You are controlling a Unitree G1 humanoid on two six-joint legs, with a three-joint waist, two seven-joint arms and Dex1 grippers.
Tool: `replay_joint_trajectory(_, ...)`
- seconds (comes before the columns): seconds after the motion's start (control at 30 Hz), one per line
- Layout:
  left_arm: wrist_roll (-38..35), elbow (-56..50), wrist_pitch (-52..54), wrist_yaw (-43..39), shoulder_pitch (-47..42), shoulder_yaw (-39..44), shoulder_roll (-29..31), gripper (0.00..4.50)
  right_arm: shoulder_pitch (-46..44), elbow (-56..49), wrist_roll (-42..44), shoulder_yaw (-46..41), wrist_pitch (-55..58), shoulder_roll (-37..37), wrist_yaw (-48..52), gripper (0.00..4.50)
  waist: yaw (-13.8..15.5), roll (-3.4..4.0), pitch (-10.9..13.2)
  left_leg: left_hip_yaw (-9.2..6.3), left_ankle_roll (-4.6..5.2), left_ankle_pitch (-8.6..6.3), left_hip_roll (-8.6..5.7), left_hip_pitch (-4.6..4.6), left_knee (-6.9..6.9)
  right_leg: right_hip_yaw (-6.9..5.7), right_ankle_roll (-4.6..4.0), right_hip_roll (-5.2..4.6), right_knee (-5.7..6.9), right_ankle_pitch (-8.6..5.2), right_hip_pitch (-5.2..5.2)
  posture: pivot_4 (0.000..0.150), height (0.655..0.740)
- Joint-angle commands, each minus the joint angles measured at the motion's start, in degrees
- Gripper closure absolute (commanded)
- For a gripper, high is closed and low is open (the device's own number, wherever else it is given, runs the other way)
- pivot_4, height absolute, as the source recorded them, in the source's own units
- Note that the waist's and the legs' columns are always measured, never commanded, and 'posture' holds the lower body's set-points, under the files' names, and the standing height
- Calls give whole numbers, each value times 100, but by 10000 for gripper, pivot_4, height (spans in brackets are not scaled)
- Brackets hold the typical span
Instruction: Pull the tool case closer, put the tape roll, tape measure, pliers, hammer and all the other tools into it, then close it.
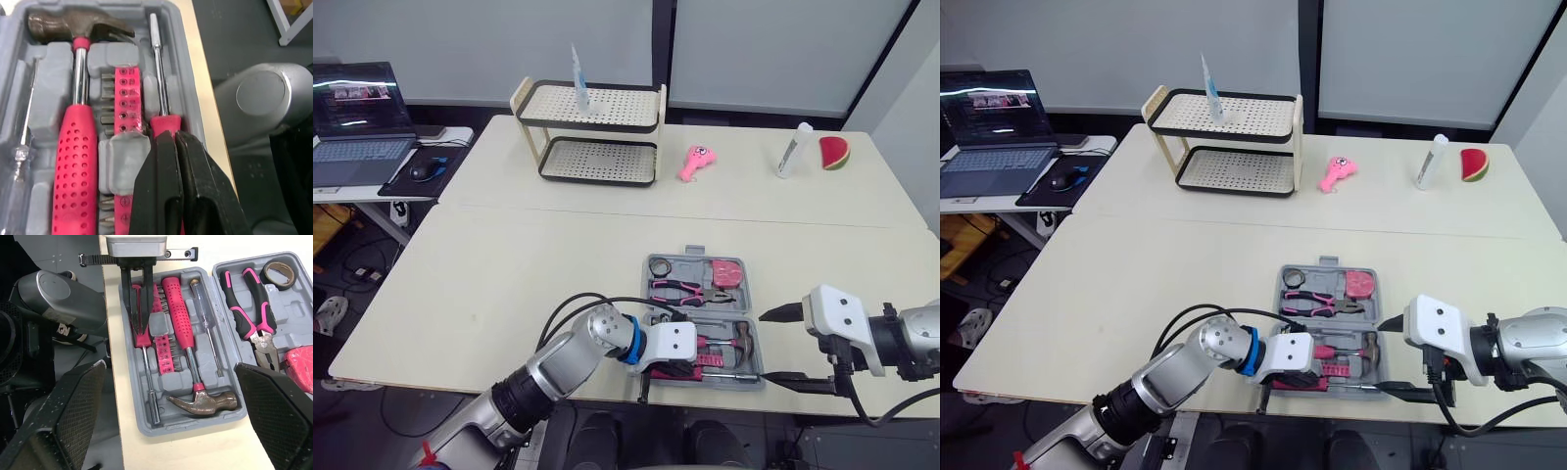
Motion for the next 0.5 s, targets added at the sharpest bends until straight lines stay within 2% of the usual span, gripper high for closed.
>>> replay_joint_trajectory(0.03,282,107,79,-4,184,-226,180,44491,-33,-162,64,-77,-21,5,-17,0,-3,3,-2,1,0,0,0,1,0,1,0,0,0,0,1,1500,7290)
replay_joint_trajectory(0.3,36,-94,247,63,262,28,18,44491,-129,-142,100,-36,-54,80,-45,0,-4,3,-2,1,0,0,0,4,-2,0,0,1,-1,0,3,1500,7290)
replay_joint_trajectory(0.4,-647,-686,699,-15,237,694,-70,44491,-249,-92,210,-104,-5,218,-113,0,-14,2,-1,1,0,0,1,2,-2,-1,0,1,0,0,1,1500,7290)
replay_joint_trajectory(0.5,-1511,-1320,1250,-181,184,1653,125,44491,-319,54,106,-161,-70,339,-278,0,-9,2,0,-5,0,0,2,-2,-2,0,0,1,0,0,-2,1500,7290)
